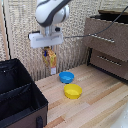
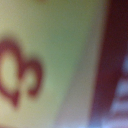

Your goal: Locate and clasp the grip of the topmost drawer. Steadily and circumspectly yank the drawer open. Discover and seize the nutrition bar using your clamp. Deposit the nutrition bar in the accessible drawer. Unclench the nutrition bar.

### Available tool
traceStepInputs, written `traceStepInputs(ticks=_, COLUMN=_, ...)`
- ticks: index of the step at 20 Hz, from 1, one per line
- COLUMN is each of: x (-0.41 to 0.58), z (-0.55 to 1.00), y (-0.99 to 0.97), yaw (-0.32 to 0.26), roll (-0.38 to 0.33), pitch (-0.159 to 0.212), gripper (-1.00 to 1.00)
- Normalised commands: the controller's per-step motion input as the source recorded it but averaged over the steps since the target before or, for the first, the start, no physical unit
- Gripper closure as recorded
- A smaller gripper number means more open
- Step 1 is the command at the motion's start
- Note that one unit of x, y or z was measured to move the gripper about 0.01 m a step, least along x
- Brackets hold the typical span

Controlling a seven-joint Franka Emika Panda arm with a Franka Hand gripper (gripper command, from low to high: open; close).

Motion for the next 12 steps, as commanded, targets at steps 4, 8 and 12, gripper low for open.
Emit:
traceStepInputs(ticks=4, x=-0.054, z=1.00, y=0.01, yaw=-0.099, roll=0.003, pitch=0.026, gripper=1.00)
traceStepInputs(ticks=8, x=-0.441, z=1.00, y=0.00, yaw=-0.108, roll=0.012, pitch=-0.013, gripper=1.00)
traceStepInputs(ticks=12, x=-0.773, z=1.00, y=0.00, yaw=-0.091, roll=0.007, pitch=-0.044, gripper=1.00)
